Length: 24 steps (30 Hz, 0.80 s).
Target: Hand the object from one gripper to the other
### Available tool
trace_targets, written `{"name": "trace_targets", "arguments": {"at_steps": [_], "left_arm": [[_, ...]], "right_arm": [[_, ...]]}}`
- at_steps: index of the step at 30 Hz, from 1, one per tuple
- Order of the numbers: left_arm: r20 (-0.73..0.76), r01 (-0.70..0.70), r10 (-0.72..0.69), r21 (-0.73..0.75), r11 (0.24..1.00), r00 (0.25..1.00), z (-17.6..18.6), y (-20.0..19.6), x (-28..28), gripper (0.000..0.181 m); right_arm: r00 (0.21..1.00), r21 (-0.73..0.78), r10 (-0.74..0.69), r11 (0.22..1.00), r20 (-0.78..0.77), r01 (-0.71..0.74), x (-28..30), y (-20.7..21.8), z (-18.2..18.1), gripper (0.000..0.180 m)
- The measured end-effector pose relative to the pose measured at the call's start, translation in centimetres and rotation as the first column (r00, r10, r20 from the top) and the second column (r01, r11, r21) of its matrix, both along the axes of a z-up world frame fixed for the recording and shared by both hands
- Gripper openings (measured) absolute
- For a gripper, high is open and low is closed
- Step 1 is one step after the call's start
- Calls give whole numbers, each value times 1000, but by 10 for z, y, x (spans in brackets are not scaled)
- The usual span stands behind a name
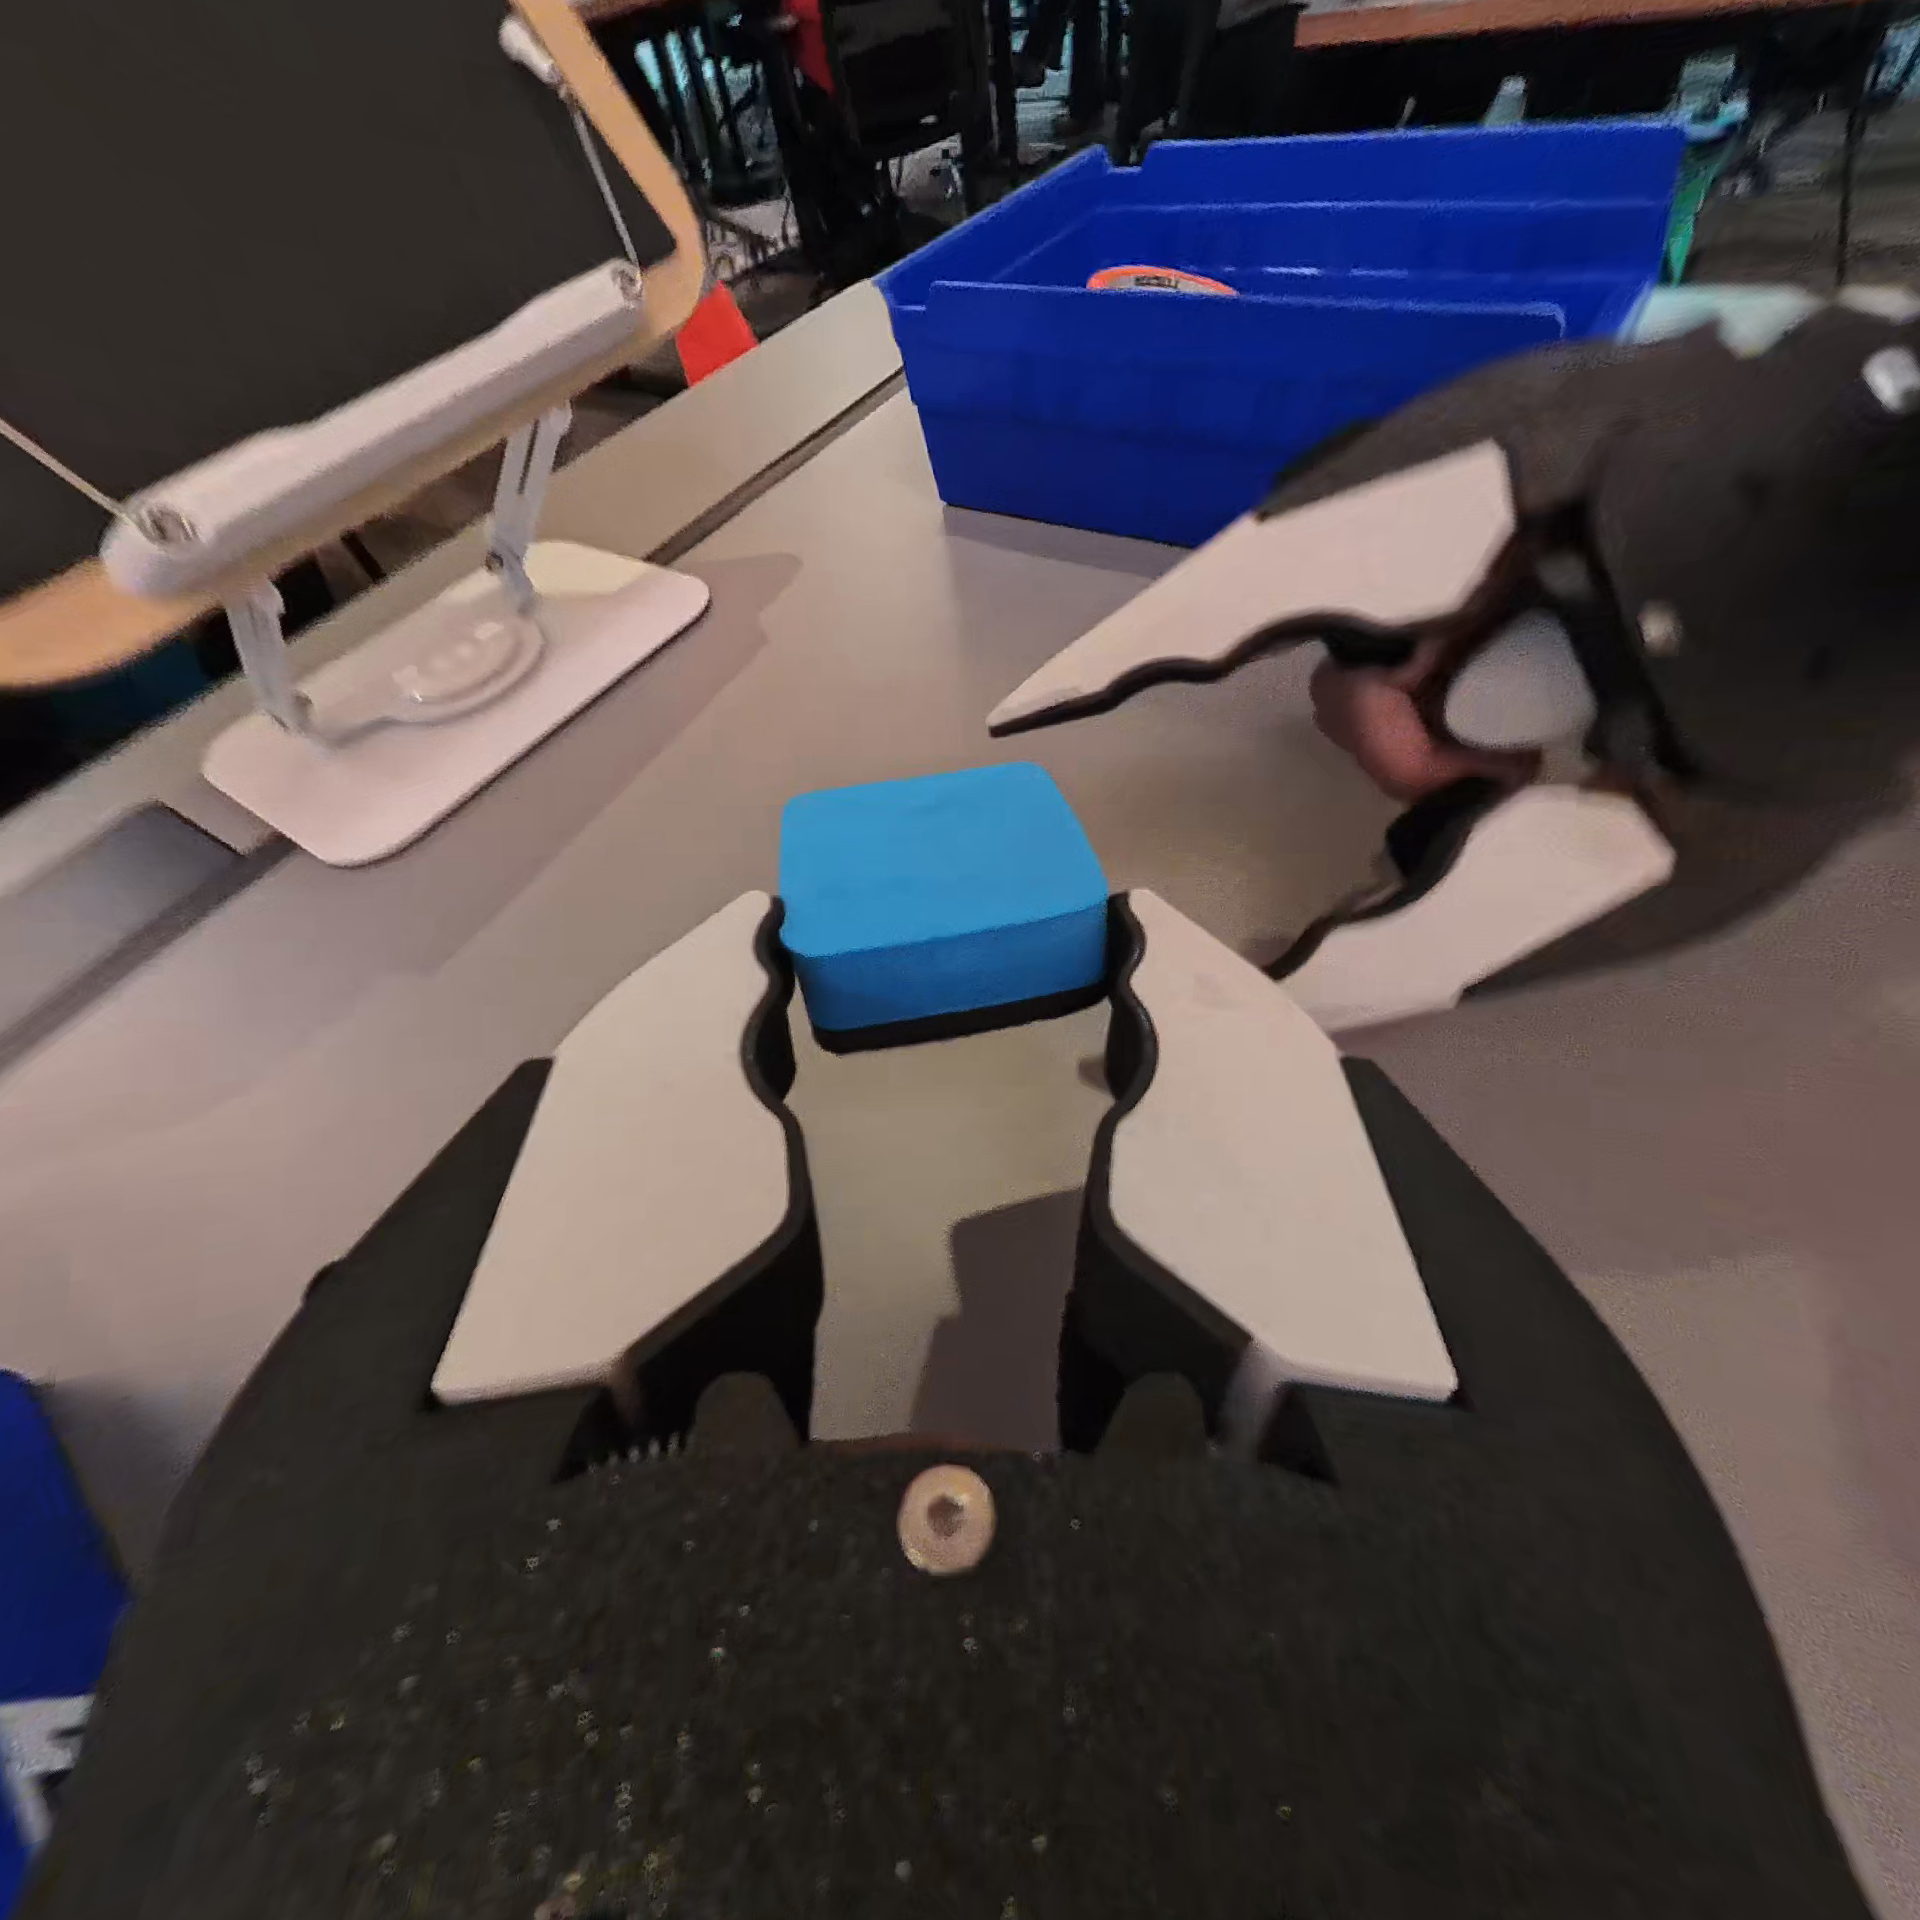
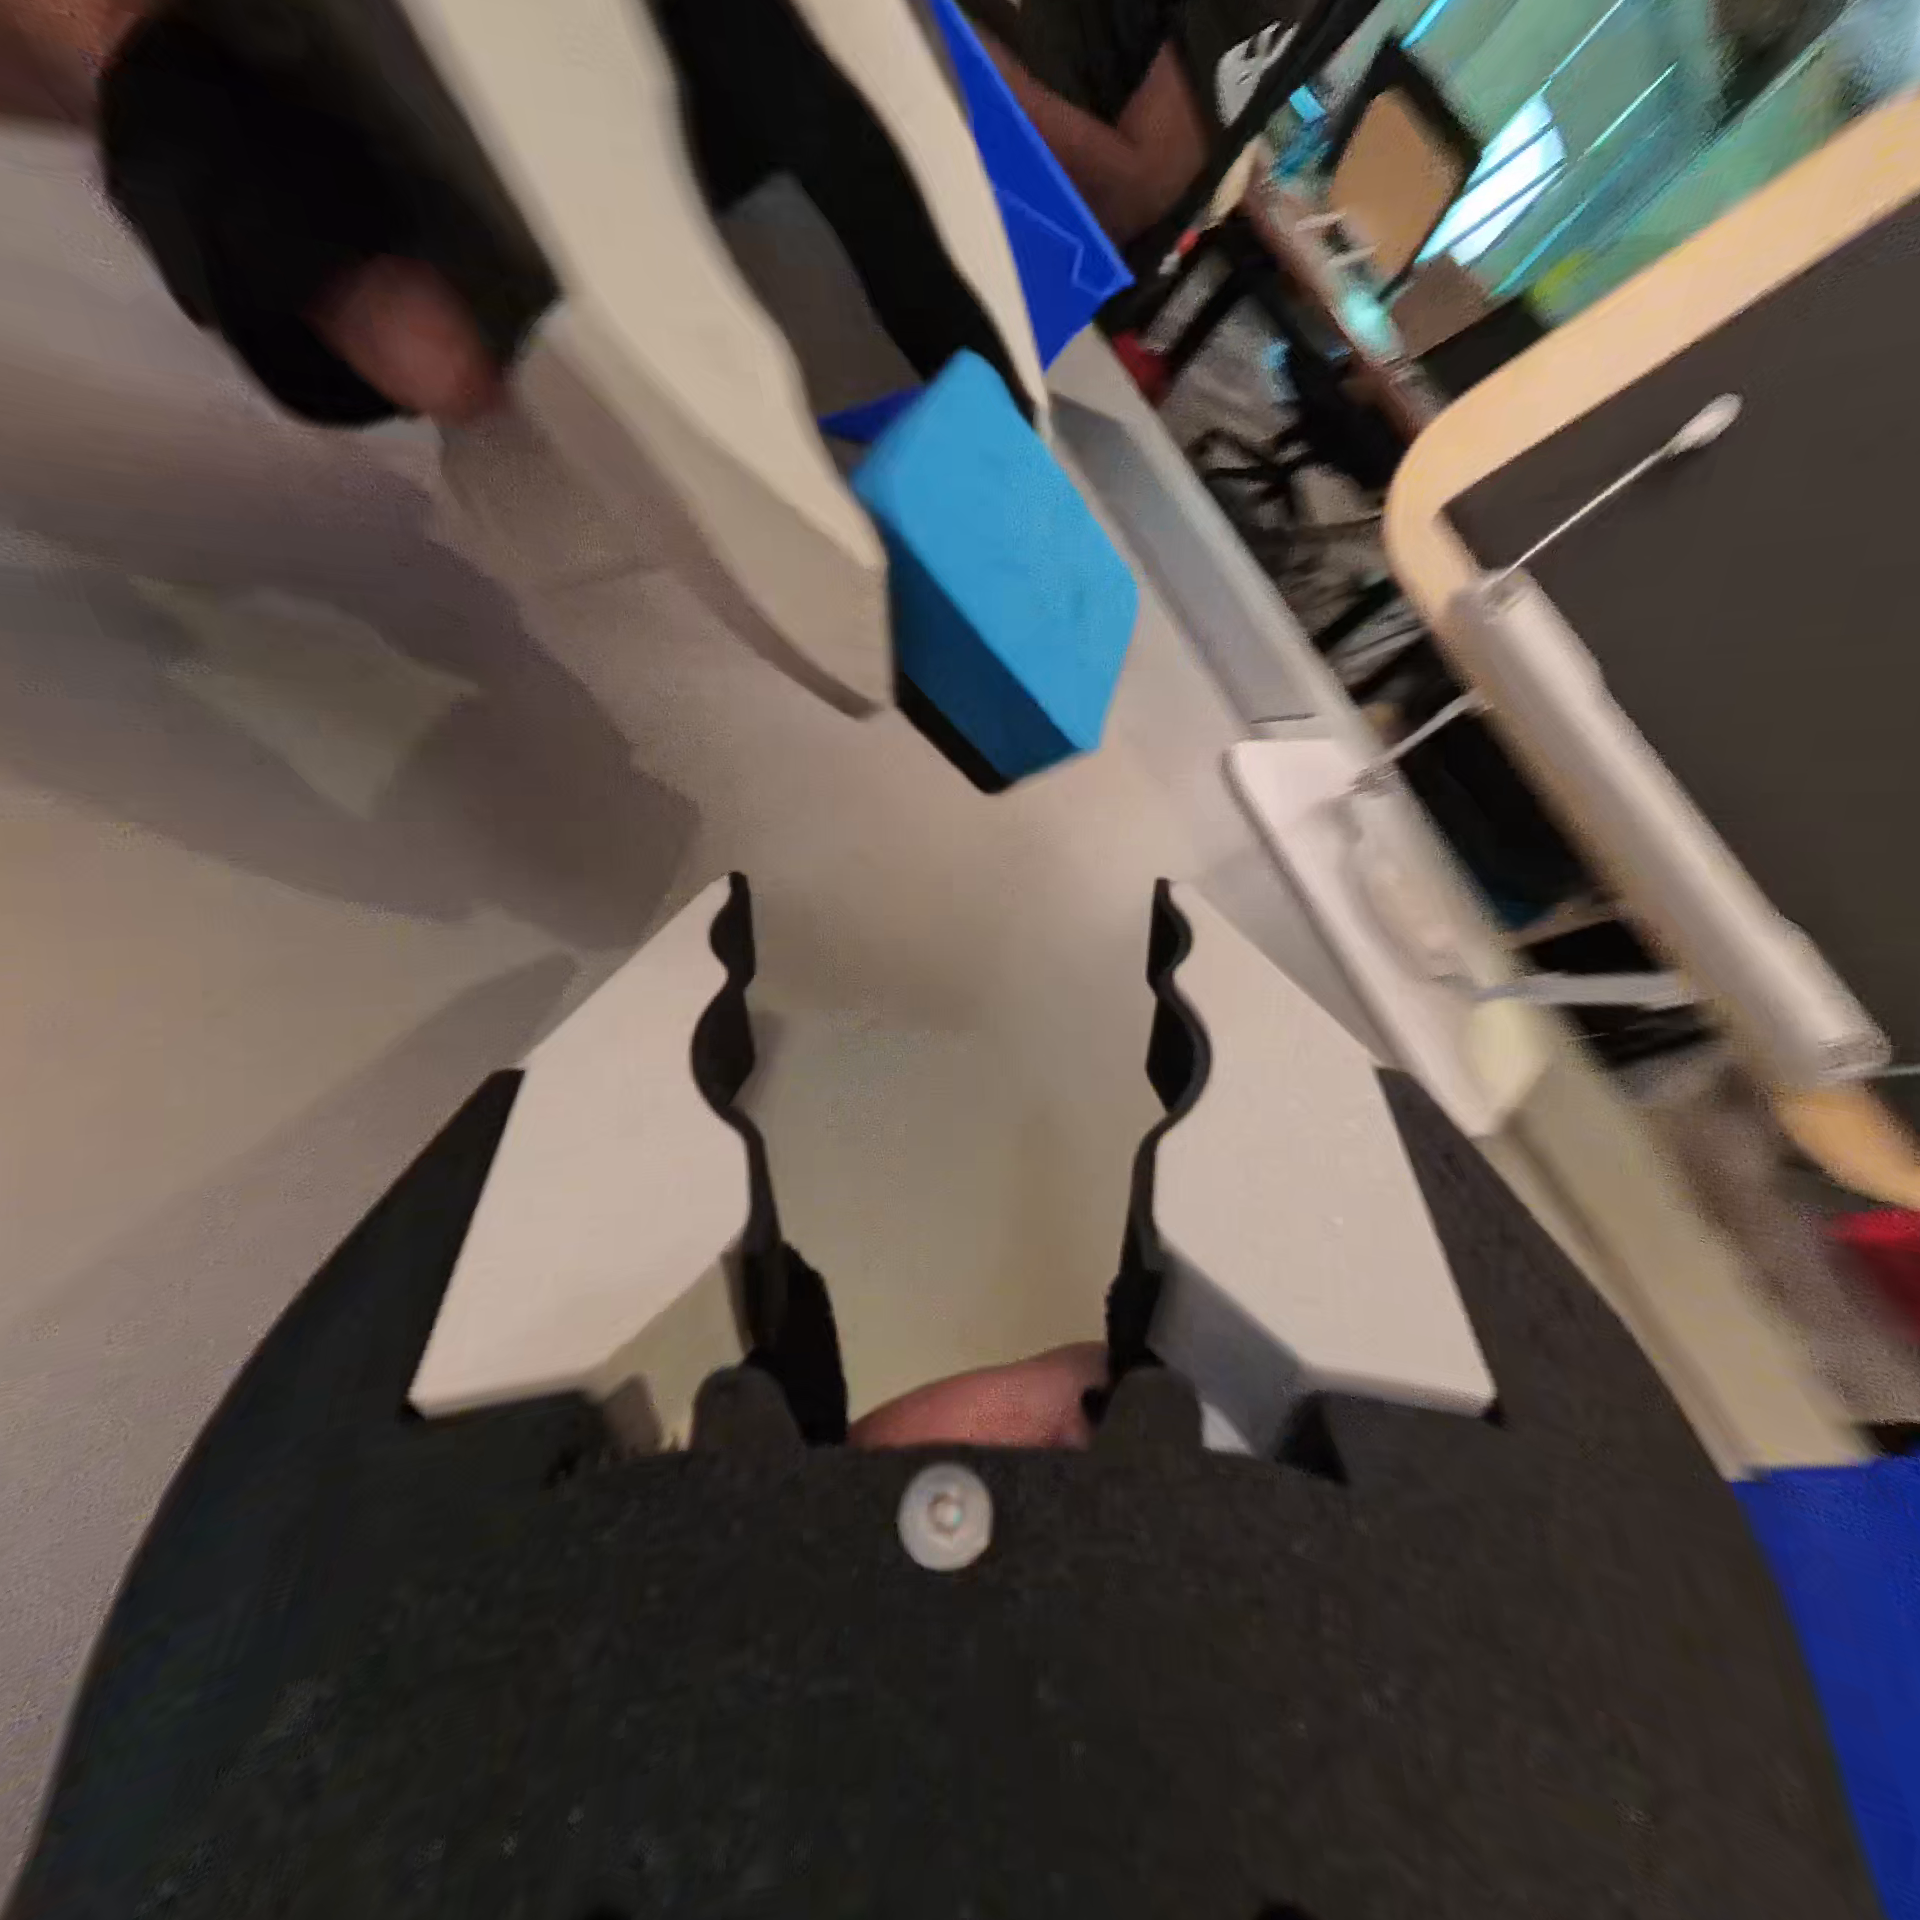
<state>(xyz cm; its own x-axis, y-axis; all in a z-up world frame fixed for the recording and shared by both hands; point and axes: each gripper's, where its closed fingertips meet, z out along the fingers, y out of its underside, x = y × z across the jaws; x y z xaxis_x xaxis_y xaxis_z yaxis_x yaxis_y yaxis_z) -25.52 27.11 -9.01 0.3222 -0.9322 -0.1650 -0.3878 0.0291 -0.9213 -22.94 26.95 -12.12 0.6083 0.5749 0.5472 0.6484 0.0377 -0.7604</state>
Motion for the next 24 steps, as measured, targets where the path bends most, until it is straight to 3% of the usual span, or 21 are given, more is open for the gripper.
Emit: {"name": "trace_targets", "arguments": {"at_steps": [2, 6, 11, 13, 15, 18, 20, 24], "left_arm": [[-36, 31, -28, 98, 995, 999, -1, 0, -3, 57], [-69, 134, -121, 241, 961, 990, 0, -13, 1, 57], [43, 268, -308, 393, 880, 950, 26, -52, 16, 57], [21, 308, -350, 429, 849, 937, 29, -60, 18, 57], [-21, 326, -357, 460, 826, 934, 25, -63, 18, 57], [-34, 359, -390, 471, 806, 920, 22, -71, 19, 57], [-50, 360, -387, 494, 792, 921, 23, -73, 21, 57], [-35, 306, -326, 447, 840, 945, 20, -63, 21, 57]], "right_arm": [[982, -175, 65, 980, -177, -97, 0, -6, -5, 74], [815, -444, 96, 799, -572, -405, -5, -27, 0, 69], [561, -419, 90, 571, -823, -706, -9, -52, 39, 49], [446, -369, 96, 425, -890, -827, -12, -73, 54, 45], [380, -339, 55, 348, -923, -874, -10, -79, 63, 46], [366, -337, 34, 323, -930, -885, -9, -80, 64, 43], [378, -350, 24, 327, -925, -878, -8, -77, 60, 28], [408, -384, -20, 381, -913, -841, -5, -64, 57, 22]]}}
